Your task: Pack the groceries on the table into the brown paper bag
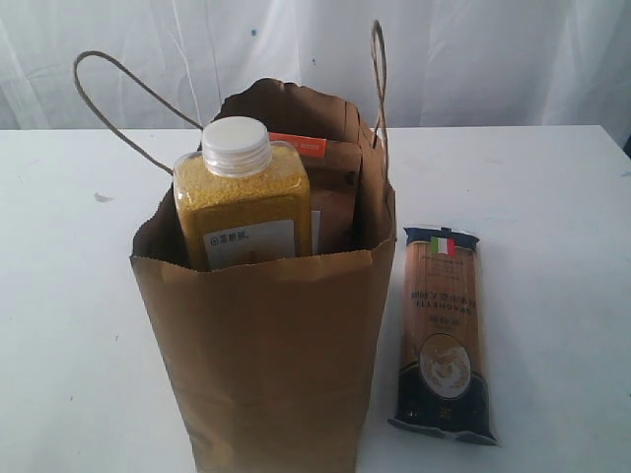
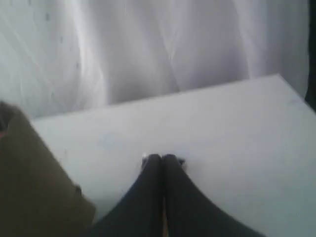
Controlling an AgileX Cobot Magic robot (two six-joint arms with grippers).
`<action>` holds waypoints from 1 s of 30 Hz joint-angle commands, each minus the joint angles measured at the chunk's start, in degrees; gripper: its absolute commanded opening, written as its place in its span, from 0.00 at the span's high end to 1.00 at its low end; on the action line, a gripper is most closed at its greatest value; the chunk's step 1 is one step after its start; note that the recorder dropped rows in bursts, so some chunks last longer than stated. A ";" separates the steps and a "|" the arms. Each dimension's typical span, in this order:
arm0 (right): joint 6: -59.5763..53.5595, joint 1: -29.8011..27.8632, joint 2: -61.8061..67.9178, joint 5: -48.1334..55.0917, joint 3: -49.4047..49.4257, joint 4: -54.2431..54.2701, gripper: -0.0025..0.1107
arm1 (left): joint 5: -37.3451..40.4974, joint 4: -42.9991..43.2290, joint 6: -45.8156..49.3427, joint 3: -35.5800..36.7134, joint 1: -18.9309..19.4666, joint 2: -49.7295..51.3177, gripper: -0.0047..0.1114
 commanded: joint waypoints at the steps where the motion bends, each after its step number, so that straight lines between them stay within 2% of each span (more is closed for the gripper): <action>1: -20.90 -0.10 17.65 10.84 -9.49 11.44 0.82 | 0.01 -0.34 -0.29 0.23 0.07 -0.31 0.96; 2: -21.04 -0.10 20.67 9.11 -9.79 11.53 0.72 | 0.01 -0.34 -0.29 0.23 0.07 -0.31 0.96; 3: -19.69 -0.10 24.98 5.45 -9.92 11.57 0.52 | 0.01 -0.34 -0.29 0.23 0.07 -0.31 0.96; 5: -13.91 -0.10 32.64 0.03 -9.92 13.07 0.27 | 0.01 -0.34 -0.29 0.23 0.07 -0.31 0.96; 6: -13.39 -0.10 35.49 -1.50 -10.00 14.81 0.25 | 0.01 -0.34 -0.29 0.23 0.07 -0.31 0.96; 8: -13.79 -0.10 45.67 -6.56 -10.49 17.40 0.25 | 0.01 -0.34 -0.29 0.23 0.07 -0.31 0.96; 11: -15.33 0.05 53.81 -7.25 -12.76 17.69 0.25 | 0.01 -0.34 -0.29 0.23 0.07 -0.31 0.96; 18: -21.39 4.46 71.75 -9.87 -21.32 17.69 0.22 | 0.01 -0.34 -0.29 0.23 0.07 -0.31 0.96; 30: -21.71 9.40 88.45 -14.49 -31.06 16.28 0.21 | 0.01 -0.34 -0.29 0.23 0.07 -0.31 0.96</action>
